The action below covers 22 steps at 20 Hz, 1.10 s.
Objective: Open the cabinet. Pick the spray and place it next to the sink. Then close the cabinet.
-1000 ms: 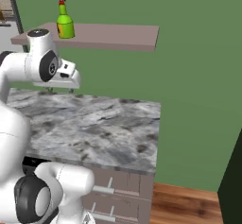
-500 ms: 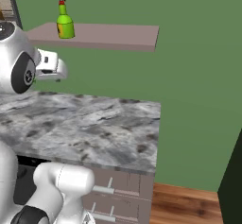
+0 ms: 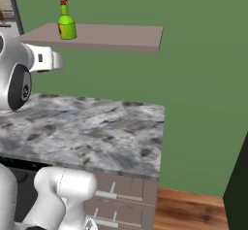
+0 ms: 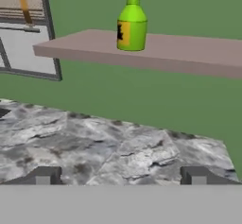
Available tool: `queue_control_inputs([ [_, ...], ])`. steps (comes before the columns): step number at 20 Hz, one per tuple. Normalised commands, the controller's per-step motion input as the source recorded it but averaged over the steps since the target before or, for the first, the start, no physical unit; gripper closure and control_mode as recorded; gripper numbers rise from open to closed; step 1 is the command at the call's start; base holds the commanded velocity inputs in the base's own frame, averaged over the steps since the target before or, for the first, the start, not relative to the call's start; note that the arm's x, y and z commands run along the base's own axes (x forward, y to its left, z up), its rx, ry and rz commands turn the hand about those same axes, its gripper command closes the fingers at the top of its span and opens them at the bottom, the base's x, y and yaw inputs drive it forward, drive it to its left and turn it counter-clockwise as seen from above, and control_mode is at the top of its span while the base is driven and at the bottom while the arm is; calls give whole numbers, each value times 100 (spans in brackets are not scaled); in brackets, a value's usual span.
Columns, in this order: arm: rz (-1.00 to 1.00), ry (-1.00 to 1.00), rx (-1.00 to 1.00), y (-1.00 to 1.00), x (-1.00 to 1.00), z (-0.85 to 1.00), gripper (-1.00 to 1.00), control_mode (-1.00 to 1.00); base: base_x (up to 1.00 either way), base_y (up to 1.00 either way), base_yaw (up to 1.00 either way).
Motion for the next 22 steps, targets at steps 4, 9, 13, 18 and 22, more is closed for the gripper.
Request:
queue_control_inputs([
  [4, -2, -2, 8, 0, -13, 56, -100, -100, 0, 0, 0],
  [9, -16, 0, 15, 0, 0, 32, -100, -100, 0, 0, 0],
  [13, -18, 0, 9, 1, 0, 22, -100, -100, 0, 0, 0],
  [18, -7, -2, 11, 5, 0, 28, -100, -100, 0, 0, 0],
  [22, 0, 0, 0, 5, 4, 11, -100, -100, 0, 0, 0],
])
